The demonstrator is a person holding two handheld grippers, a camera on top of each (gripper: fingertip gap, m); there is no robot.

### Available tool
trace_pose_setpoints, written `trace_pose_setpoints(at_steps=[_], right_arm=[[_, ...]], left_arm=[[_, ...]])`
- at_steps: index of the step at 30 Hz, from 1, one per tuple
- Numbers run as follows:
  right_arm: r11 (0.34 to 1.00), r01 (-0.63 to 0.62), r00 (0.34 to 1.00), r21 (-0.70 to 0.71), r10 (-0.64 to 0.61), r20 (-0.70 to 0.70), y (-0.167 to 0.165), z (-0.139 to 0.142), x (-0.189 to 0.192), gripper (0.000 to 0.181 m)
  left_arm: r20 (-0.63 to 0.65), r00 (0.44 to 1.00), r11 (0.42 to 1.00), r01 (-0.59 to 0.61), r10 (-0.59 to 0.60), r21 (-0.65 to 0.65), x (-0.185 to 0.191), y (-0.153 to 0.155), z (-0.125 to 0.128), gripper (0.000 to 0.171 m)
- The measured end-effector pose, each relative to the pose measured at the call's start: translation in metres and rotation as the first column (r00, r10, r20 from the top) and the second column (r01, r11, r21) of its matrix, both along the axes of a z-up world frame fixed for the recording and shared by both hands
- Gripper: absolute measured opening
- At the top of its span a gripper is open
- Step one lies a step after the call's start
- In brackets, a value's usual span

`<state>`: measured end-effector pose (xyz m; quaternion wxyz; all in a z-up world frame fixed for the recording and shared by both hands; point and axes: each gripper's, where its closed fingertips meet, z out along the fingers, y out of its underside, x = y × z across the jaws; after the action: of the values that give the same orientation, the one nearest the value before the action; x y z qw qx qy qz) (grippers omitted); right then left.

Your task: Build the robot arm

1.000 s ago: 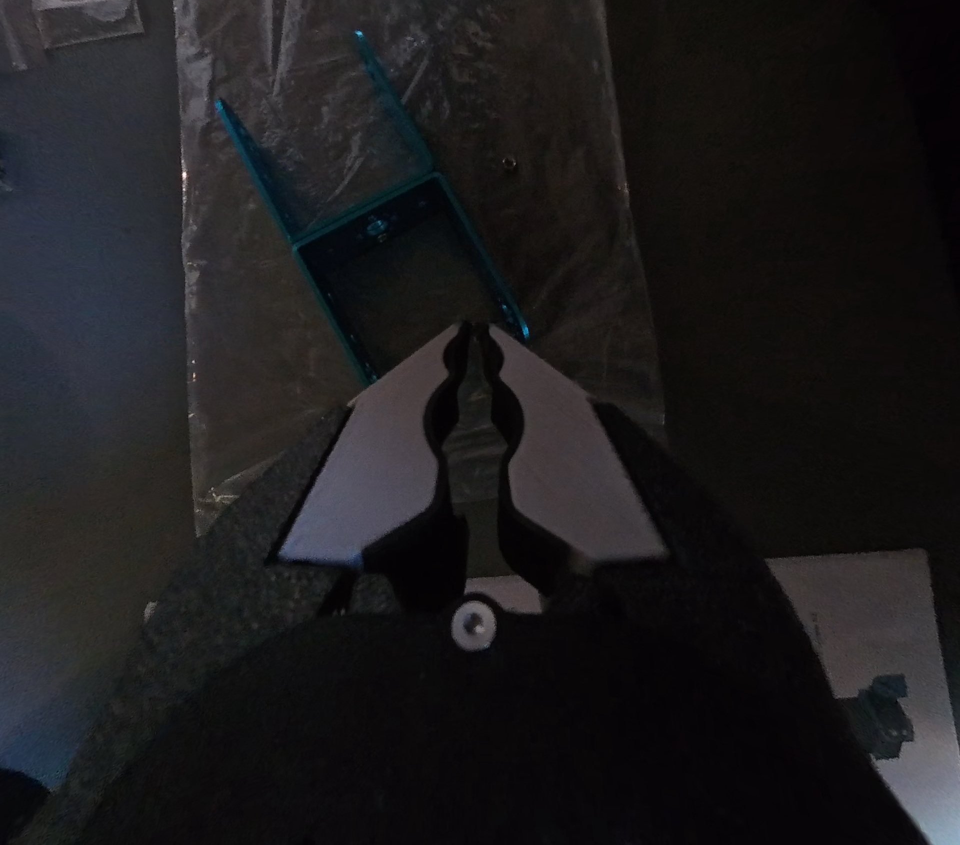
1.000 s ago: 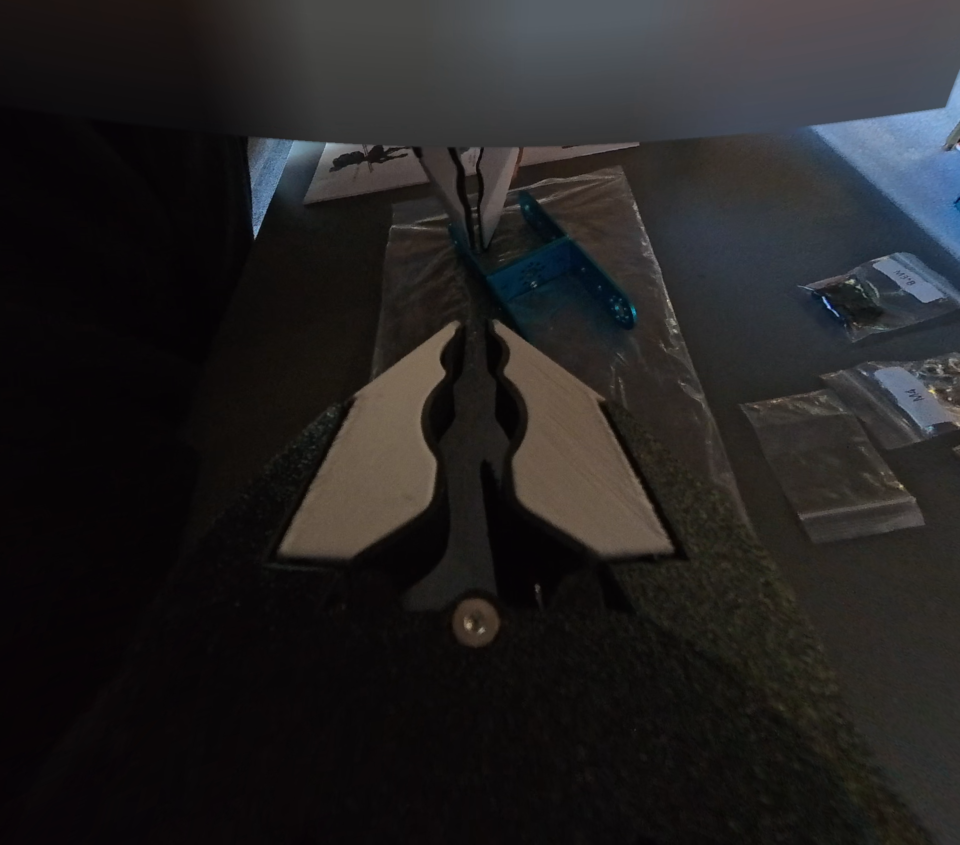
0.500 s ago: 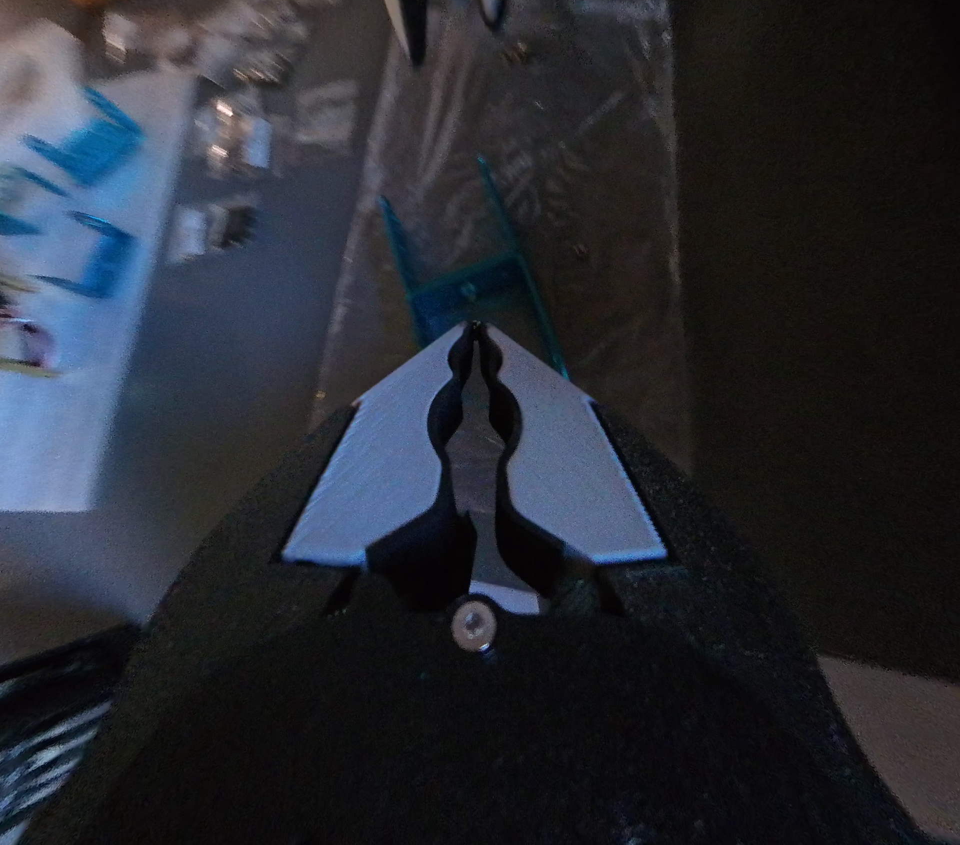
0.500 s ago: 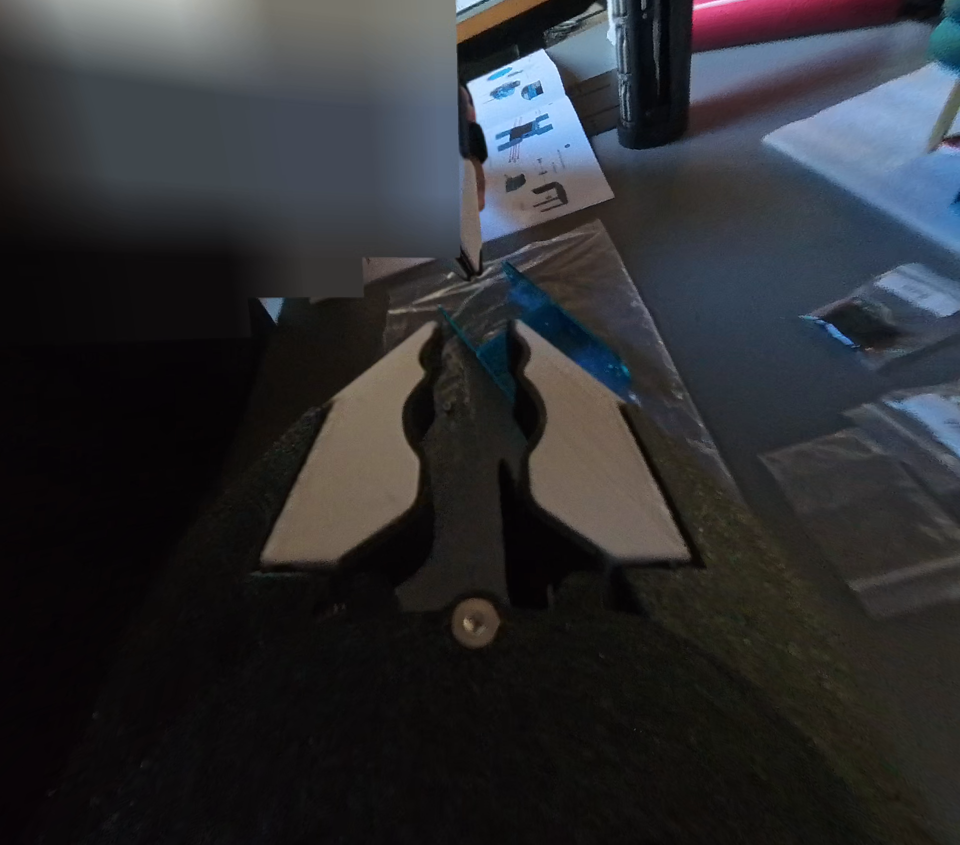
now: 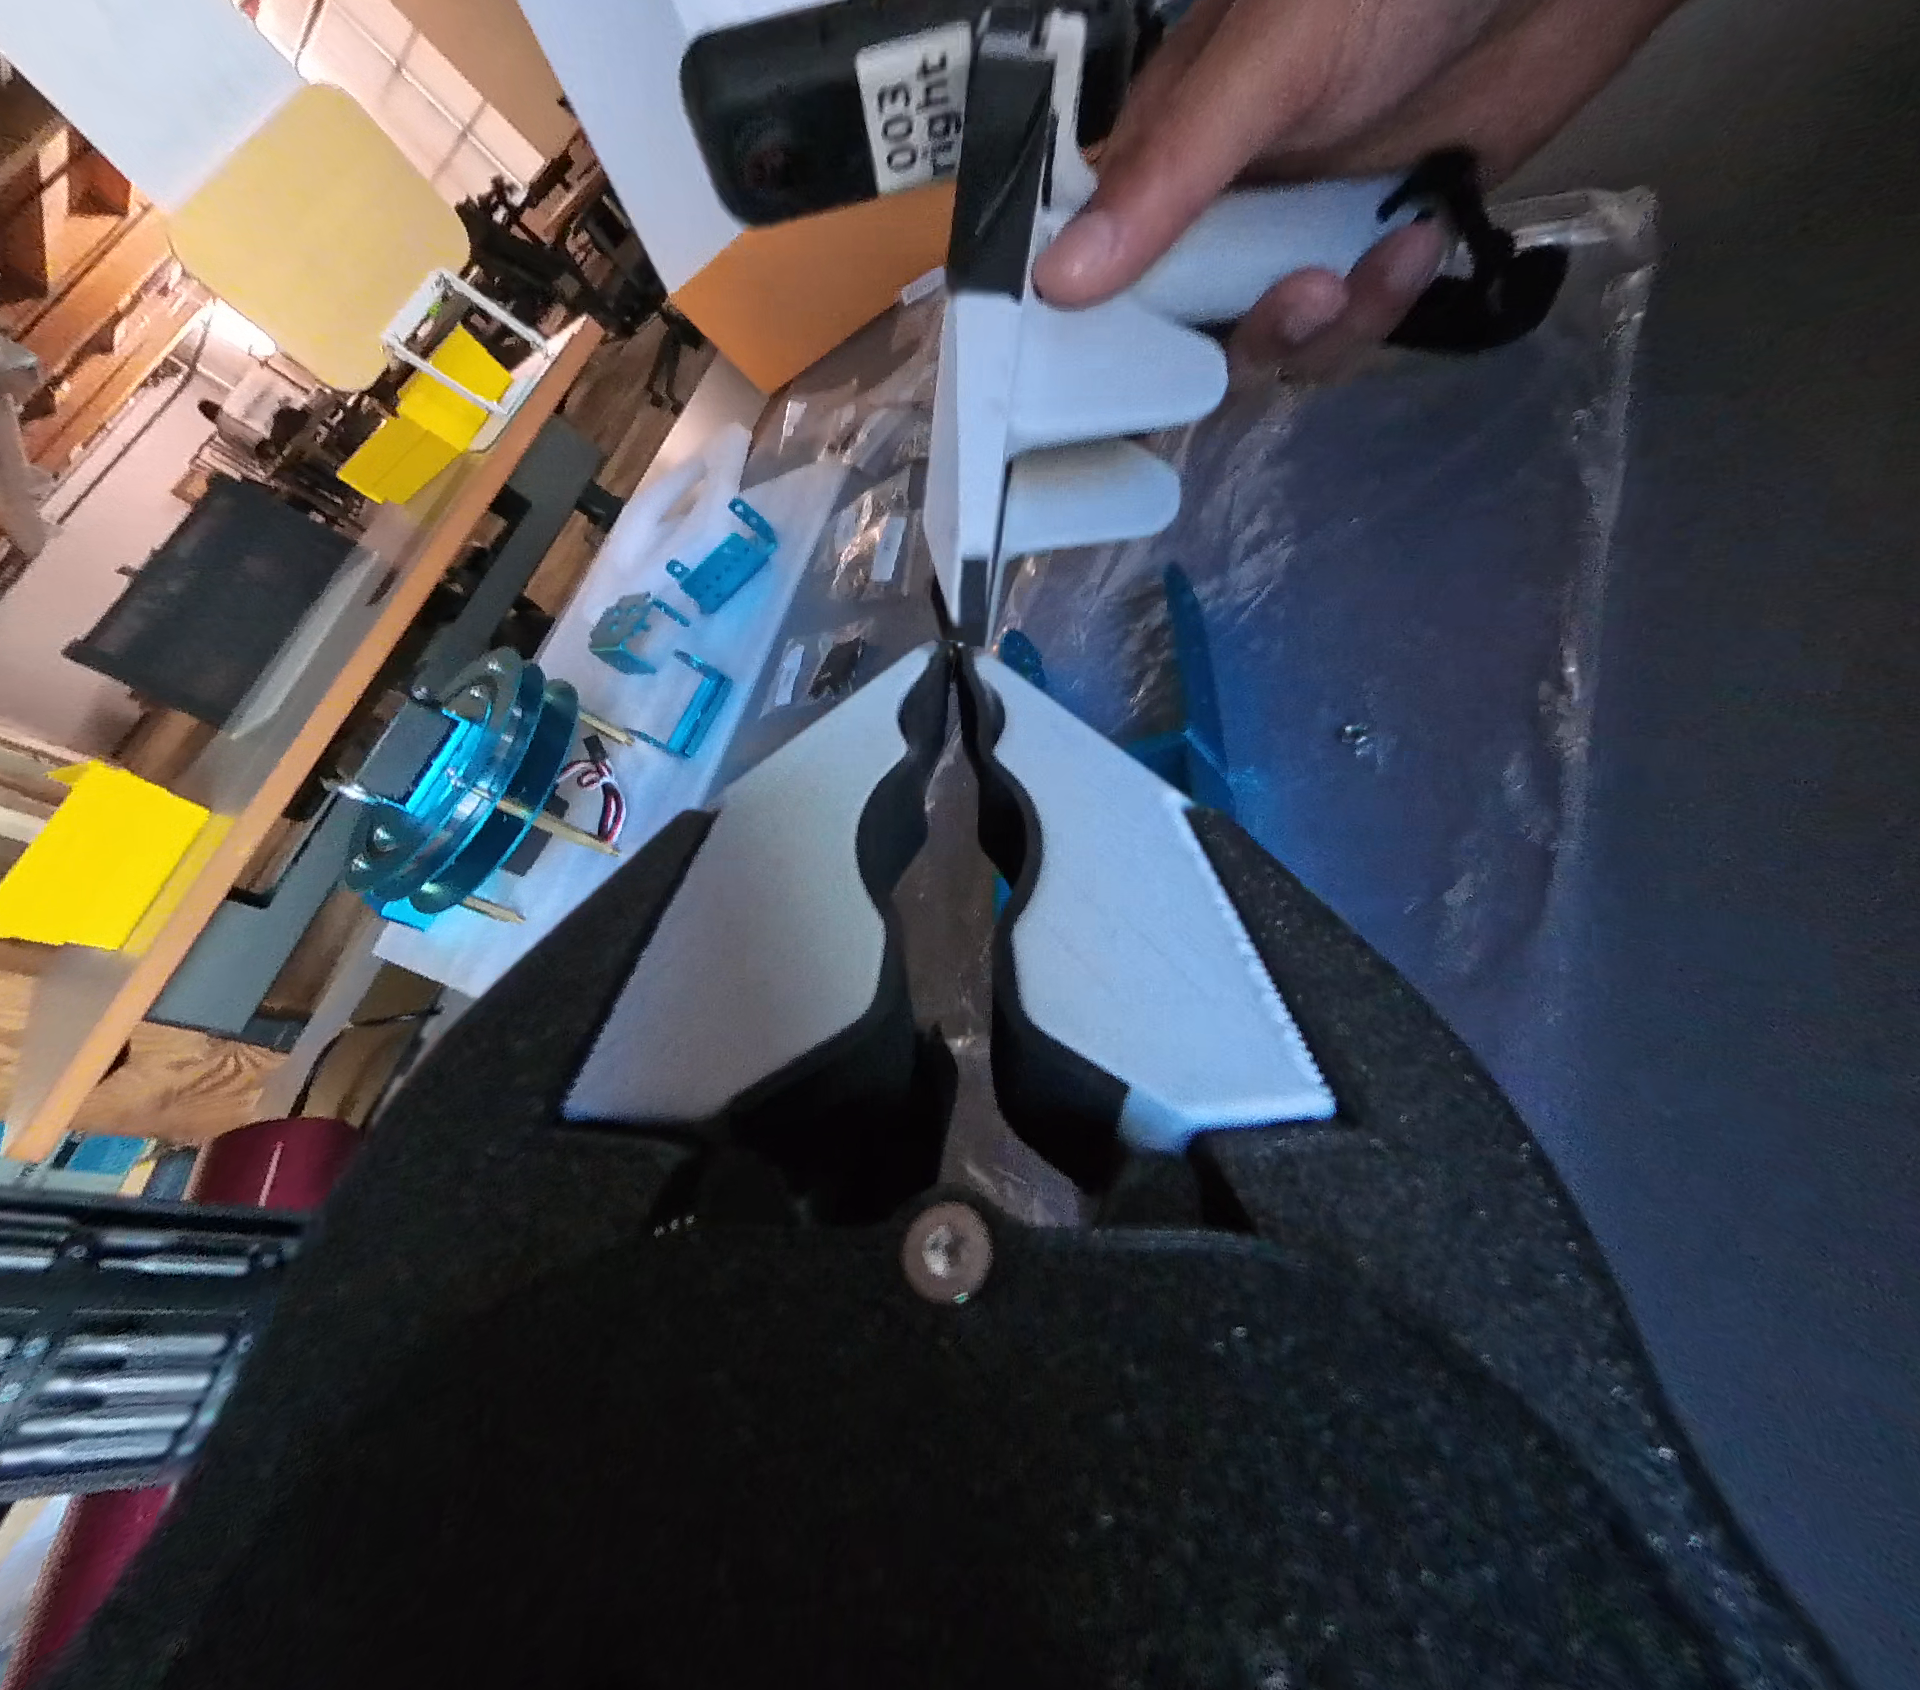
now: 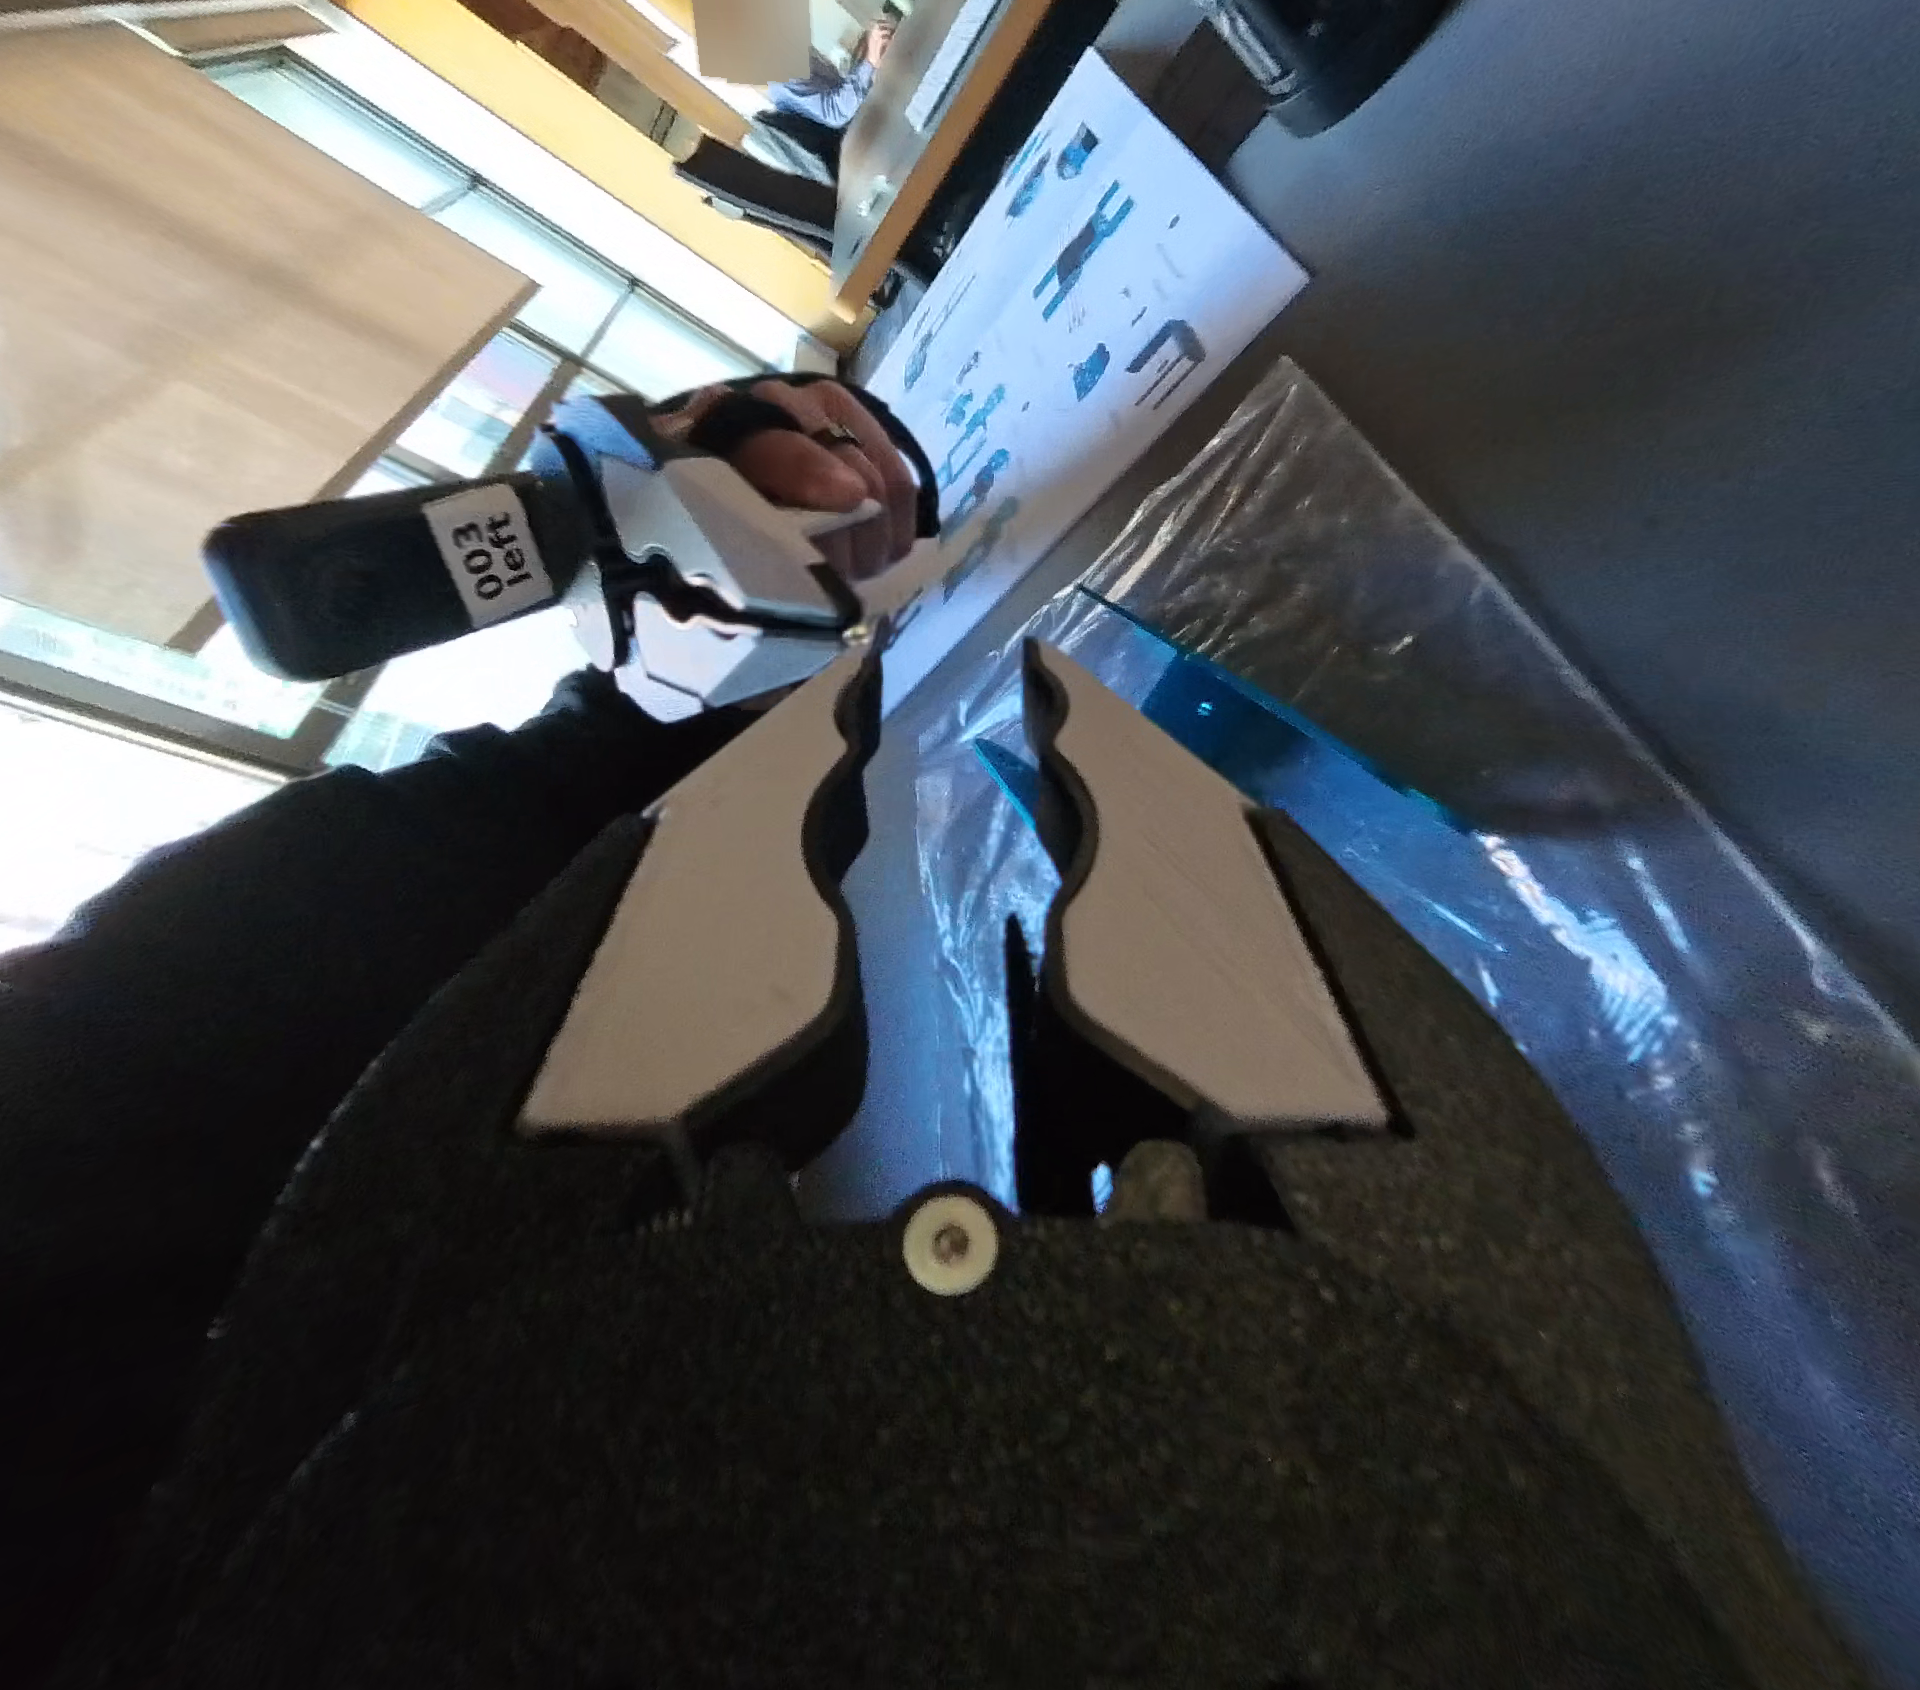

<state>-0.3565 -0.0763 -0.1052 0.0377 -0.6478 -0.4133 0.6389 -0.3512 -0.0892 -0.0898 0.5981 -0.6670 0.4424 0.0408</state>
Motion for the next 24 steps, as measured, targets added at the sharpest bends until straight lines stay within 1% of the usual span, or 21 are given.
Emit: trace_pose_setpoints(at_steps=[2, 5, 10, 15, 18, 19, 20, 21, 22, 23, 24], right_arm=[[0.999, -0.03, 1.0, 0.023, 0.031, -0.005, -0.007, -0.003, -0.002, 0.023], [0.999, -0.045, 0.997, -0.005, 0.044, -0.06, -0.013, 0.004, -0.002, 0.011], [0.999, -0.016, 0.992, -0.035, 0.011, -0.123, -0.005, 0.015, 0.002, 0.017], [0.999, -0.039, 0.994, -0.014, 0.038, -0.104, -0.011, 0.011, 0.002, 0.017], [0.996, -0.003, 0.998, 0.088, 0.008, -0.061, -0.001, 0.004, 0.004, 0.015], [0.993, 0.01, 0.998, 0.116, -0.002, -0.063, 0.001, 0.005, 0.005, 0.015], [0.988, 0.021, 0.998, 0.15, -0.012, -0.058, 0.004, 0.005, 0.007, 0.014], [0.979, 0.027, 0.999, 0.201, -0.019, -0.043, 0.006, 0.002, 0.008, 0.015], [0.965, 0.019, 1.0, 0.261, -0.015, -0.018, 0.007, -0.002, 0.009, 0.014], [0.947, 0.002, 1.0, 0.322, -0.006, 0.01, 0.007, -0.006, 0.01, 0.014], [0.923, 0.001, 0.999, 0.386, -0.014, 0.029, 0.01, -0.009, 0.01, 0.014]], left_arm=[[0.003, 1.0, 1.0, 0.001, -0.001, 0.004, 0.002, -0.001, 0.002, 0.0], [0.06, 0.998, 0.999, 0.015, -0.013, -0.028, 0.002, -0.001, 0.001, 0.0], [0.115, 0.993, 0.998, 0.034, -0.029, -0.043, 0.001, -0.002, 0.004, 0.0], [0.071, 0.997, 0.999, 0.029, -0.026, -0.031, 0.006, -0.002, -0.001, 0.0], [0.06, 0.998, 0.999, 0.01, -0.008, -0.037, -0.002, 0.0, -0.003, 0.0], [0.052, 0.999, 0.998, 0.005, -0.001, -0.066, -0.006, 0.002, -0.007, 0.0], [0.037, 0.999, 0.992, 0.002, 0.003, -0.126, -0.01, 0.002, -0.017, 0.0], [0.027, 0.999, 0.989, -0.021, 0.025, -0.148, -0.016, 0.005, -0.022, 0.0], [0.033, 0.999, 0.987, 0.001, 0.005, -0.162, -0.016, 0.004, -0.025, 0.0], [0.055, 0.996, 0.967, 0.081, -0.07, -0.24, -0.008, -0.006, -0.034, 0.0], [0.075, 0.991, 0.932, 0.126, -0.107, -0.34, -0.005, -0.014, -0.047, 0.0]])
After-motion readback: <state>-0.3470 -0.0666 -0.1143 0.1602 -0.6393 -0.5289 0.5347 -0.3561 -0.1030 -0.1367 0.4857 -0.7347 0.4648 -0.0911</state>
